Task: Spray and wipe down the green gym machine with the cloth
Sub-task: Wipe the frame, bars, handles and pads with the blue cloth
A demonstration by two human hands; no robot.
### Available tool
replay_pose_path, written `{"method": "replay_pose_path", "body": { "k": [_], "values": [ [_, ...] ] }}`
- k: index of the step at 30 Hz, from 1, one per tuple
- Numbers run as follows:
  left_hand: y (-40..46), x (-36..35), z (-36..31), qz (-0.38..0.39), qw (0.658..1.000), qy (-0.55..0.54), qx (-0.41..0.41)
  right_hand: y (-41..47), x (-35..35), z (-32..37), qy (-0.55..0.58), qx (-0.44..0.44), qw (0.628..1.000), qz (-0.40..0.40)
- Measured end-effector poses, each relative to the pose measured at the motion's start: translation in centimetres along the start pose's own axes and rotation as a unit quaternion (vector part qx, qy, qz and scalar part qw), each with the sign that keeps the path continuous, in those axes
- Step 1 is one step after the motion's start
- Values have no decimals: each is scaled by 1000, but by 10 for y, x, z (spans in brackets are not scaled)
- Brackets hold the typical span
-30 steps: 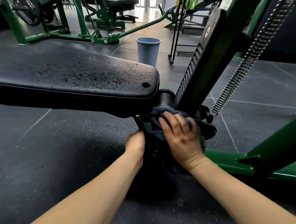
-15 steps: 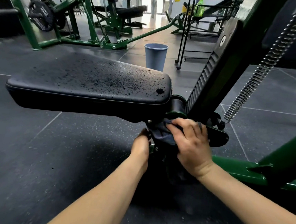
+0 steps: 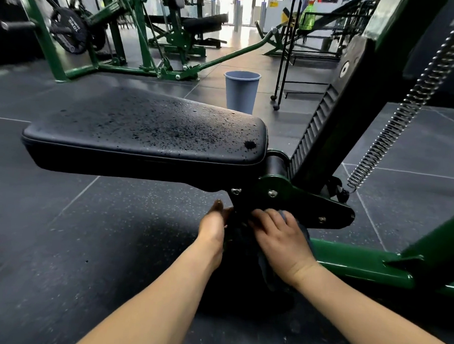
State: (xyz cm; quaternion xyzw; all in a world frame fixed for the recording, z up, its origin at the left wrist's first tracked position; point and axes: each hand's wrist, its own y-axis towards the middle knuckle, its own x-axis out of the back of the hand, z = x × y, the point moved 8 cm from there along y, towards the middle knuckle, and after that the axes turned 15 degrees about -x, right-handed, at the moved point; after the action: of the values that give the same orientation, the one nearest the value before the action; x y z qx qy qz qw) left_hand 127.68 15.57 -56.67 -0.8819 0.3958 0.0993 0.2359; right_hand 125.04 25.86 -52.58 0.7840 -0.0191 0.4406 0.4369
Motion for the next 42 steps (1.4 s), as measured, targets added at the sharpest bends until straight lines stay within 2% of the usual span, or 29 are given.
{"method": "replay_pose_path", "body": {
  "k": [3, 5, 7, 10, 12, 14, 16, 19, 21, 23, 26, 30, 35, 38, 42],
  "values": [
    [-2, -1, -6, -7, 999, -29, -13, 35, 24, 8, 71, -37, 996, -42],
    [-2, -3, -4, -9, 999, -46, -24, 36, 20, 14, 74, -28, 995, -53],
    [-5, -4, 3, -4, 998, -64, 9, 16, -1, 22, 68, 28, 997, -23],
    [-9, -2, 14, 15, 999, 18, 35, -10, -23, 17, 35, 80, 995, 40],
    [-11, -2, 15, 45, 995, 85, 37, -7, -12, 3, 52, 52, 997, 39],
    [-8, -5, 13, 46, 992, 113, 25, 5, 16, -16, 88, -20, 996, -6],
    [-11, -14, 9, 55, 993, 100, 3, 18, 47, -32, 127, -77, 987, -61],
    [-16, -20, 12, 32, 998, 43, 26, 36, 69, -48, 143, -115, 977, -113],
    [-17, -21, 22, 22, 996, 79, 35, 35, 62, -51, 100, -97, 982, -129],
    [-21, -29, 38, 41, 985, 157, 59, 17, 44, -50, 23, -41, 990, -132],
    [-29, -47, 54, 89, 973, 195, 88, -11, 24, -59, -49, -25, 994, -96],
    [-31, -65, 58, 90, 980, 157, 80, -20, 31, -70, -38, -45, 996, -67],
    [-27, -91, 54, 142, 986, 62, 64, -7, 56, -95, 24, -102, 989, -101],
    [-26, -102, 64, 161, 983, 72, 56, -18, 49, -106, 0, -79, 991, -109],
    [-25, -100, 78, 133, 983, 106, 63, -31, 42, -110, -16, -55, 992, -116]
  ]
}}
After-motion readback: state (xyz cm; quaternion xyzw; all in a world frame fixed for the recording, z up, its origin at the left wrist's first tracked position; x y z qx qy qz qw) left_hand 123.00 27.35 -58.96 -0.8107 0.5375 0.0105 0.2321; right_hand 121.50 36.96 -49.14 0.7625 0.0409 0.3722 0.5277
